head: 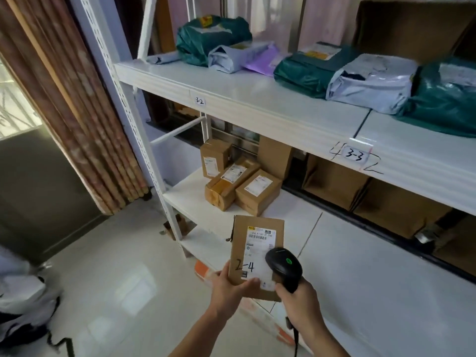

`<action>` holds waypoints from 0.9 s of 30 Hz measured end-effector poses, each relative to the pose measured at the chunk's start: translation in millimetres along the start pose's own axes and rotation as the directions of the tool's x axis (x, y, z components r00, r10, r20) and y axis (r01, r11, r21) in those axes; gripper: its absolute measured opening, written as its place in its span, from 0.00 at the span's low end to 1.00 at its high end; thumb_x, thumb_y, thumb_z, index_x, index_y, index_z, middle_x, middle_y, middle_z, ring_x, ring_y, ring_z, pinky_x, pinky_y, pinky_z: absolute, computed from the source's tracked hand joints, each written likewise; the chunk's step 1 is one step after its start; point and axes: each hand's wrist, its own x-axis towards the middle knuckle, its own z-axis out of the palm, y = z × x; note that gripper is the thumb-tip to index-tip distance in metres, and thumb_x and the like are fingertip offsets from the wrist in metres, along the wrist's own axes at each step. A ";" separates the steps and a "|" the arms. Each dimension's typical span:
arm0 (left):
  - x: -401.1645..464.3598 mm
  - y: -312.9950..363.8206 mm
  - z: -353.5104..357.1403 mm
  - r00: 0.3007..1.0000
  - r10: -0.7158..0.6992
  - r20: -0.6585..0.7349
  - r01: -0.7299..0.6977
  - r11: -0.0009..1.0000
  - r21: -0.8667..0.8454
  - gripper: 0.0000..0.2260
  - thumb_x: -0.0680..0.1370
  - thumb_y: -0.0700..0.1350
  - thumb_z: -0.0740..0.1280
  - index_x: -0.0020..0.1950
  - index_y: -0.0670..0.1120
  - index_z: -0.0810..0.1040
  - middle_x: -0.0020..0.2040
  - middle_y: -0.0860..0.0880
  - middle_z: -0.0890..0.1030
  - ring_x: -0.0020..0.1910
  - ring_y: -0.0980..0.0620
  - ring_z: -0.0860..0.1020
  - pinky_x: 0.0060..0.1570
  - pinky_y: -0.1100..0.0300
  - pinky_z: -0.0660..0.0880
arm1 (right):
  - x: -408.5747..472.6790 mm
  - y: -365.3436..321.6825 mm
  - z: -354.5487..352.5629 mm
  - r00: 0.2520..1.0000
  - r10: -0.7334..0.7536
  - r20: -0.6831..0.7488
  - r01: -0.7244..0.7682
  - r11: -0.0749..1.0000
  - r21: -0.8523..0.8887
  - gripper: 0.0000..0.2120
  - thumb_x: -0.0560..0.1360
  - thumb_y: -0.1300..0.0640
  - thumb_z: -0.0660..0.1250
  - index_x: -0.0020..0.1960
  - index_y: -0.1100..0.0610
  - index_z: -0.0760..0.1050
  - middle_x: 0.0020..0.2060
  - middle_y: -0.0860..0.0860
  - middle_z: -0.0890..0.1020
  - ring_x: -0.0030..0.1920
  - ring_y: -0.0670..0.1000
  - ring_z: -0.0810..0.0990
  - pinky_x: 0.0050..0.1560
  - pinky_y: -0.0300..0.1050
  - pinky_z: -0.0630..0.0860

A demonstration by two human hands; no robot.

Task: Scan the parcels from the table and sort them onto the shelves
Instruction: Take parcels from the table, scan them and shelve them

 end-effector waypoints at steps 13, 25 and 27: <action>106.7 47.1 2.0 0.977 -0.092 0.193 0.032 0.956 0.293 0.23 0.74 0.45 0.80 0.64 0.45 0.74 0.52 0.53 0.83 0.42 0.62 0.79 0.32 0.74 0.75 | 97.8 -5.9 49.5 0.969 0.224 -0.109 -0.219 0.974 0.058 0.05 0.76 0.57 0.69 0.50 0.56 0.78 0.33 0.48 0.77 0.33 0.46 0.76 0.33 0.37 0.68; 184.1 58.3 31.8 0.952 -0.205 0.226 0.092 0.900 0.426 0.22 0.79 0.46 0.75 0.62 0.45 0.64 0.58 0.46 0.77 0.55 0.47 0.77 0.52 0.58 0.75 | 181.5 4.4 59.3 0.915 0.380 -0.138 -0.362 0.922 0.140 0.08 0.77 0.55 0.68 0.54 0.55 0.77 0.39 0.52 0.80 0.35 0.49 0.78 0.32 0.40 0.73; 193.7 61.8 32.7 0.940 -0.226 0.255 0.088 0.884 0.459 0.21 0.81 0.45 0.73 0.62 0.46 0.62 0.59 0.47 0.75 0.56 0.47 0.76 0.55 0.57 0.76 | 190.3 4.9 62.8 0.904 0.405 -0.140 -0.382 0.910 0.162 0.08 0.77 0.55 0.69 0.54 0.55 0.77 0.40 0.52 0.80 0.35 0.48 0.78 0.29 0.37 0.71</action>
